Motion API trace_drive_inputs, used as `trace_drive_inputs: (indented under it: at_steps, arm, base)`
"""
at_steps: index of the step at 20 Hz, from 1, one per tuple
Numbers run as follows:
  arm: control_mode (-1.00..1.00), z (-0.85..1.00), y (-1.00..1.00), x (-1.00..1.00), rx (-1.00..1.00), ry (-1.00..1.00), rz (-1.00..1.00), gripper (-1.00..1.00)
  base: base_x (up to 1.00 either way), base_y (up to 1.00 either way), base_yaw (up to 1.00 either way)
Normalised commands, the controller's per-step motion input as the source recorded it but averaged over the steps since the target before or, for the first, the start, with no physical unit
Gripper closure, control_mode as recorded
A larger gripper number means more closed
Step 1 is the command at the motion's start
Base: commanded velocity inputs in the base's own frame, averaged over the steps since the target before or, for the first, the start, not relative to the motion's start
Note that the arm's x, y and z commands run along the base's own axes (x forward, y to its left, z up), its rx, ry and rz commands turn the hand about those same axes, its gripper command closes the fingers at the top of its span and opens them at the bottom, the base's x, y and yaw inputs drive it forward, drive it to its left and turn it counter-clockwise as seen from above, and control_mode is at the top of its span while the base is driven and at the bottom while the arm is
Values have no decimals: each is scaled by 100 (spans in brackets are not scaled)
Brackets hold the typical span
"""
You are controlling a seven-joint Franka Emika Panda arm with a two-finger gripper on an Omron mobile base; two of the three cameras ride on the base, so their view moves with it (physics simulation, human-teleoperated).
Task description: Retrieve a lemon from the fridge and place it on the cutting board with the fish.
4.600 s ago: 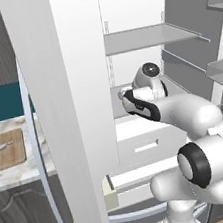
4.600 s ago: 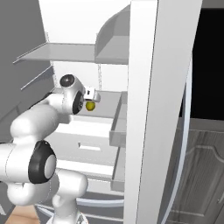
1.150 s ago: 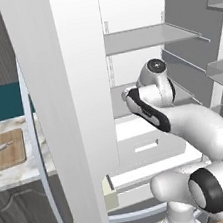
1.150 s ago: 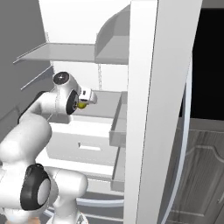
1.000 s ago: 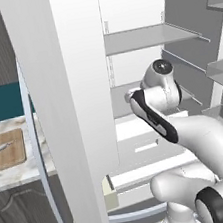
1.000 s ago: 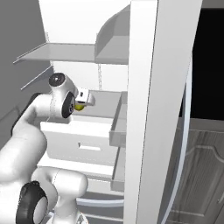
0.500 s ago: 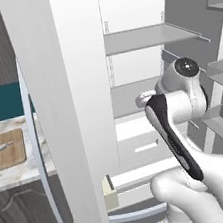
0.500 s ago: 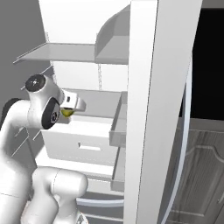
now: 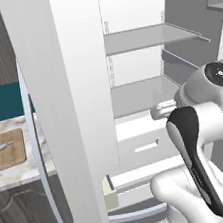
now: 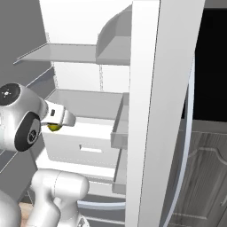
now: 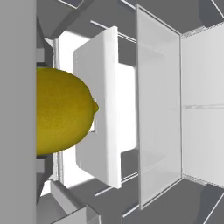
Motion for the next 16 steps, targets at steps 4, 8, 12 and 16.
trace_drive_inputs:
  at_steps: [4, 8, 12, 16]
  arm:
    - [-100, 0, -13, -25, 0, 0, -5, 100]
    - [-100, 0, -2, 0, 0, 0, 0, 100]
    - [-100, 0, 0, 0, 0, 0, 0, 100]
    - [100, 0, 0, -2, 0, 0, 0, 100]
  base:
    - [0, 0, 0]
    - [0, 0, 0]
    - [0, 0, 0]
    - [-17, 0, 0]
